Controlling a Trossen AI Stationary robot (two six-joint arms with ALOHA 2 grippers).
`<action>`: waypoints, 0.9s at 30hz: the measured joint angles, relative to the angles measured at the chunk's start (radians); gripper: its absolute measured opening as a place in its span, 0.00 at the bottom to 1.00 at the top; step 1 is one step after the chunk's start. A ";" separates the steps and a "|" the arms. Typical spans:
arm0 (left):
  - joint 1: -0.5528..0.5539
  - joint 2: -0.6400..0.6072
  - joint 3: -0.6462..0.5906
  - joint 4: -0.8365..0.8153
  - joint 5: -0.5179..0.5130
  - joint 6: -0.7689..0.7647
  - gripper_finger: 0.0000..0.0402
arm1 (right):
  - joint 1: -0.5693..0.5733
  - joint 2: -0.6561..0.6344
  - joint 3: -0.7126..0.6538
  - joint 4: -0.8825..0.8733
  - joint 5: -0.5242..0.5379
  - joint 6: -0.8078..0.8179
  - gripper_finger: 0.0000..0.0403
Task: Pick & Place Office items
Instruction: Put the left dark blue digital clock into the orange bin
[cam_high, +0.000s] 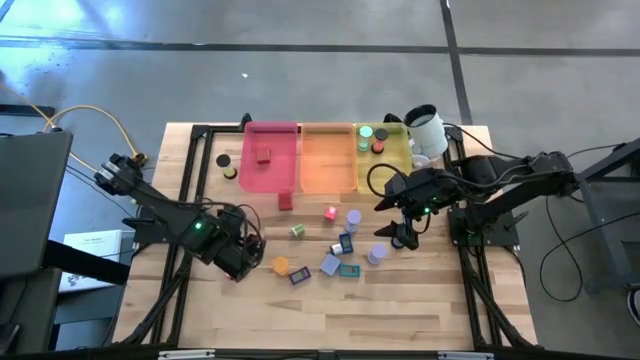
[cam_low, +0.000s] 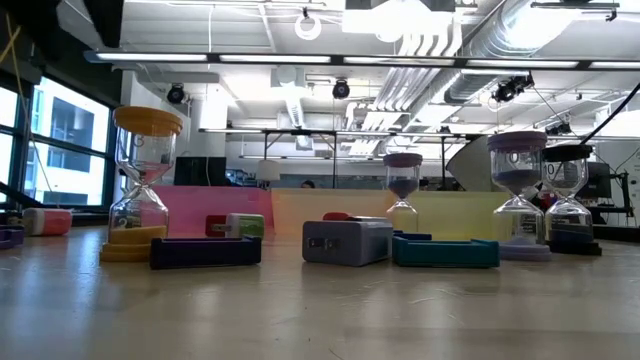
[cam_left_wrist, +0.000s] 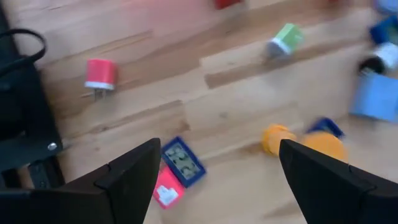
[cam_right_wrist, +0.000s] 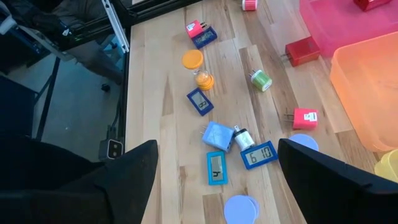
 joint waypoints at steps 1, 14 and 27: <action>0.000 0.000 -0.021 0.000 0.007 -0.020 0.79 | 0.000 0.000 0.000 0.000 0.000 0.000 0.79; 0.000 0.000 -0.242 0.257 0.143 -0.135 0.79 | 0.000 0.000 0.000 0.000 0.000 0.006 0.79; 0.008 -0.003 -0.388 0.348 0.231 -0.178 0.79 | 0.000 0.000 0.000 0.001 0.000 0.001 0.79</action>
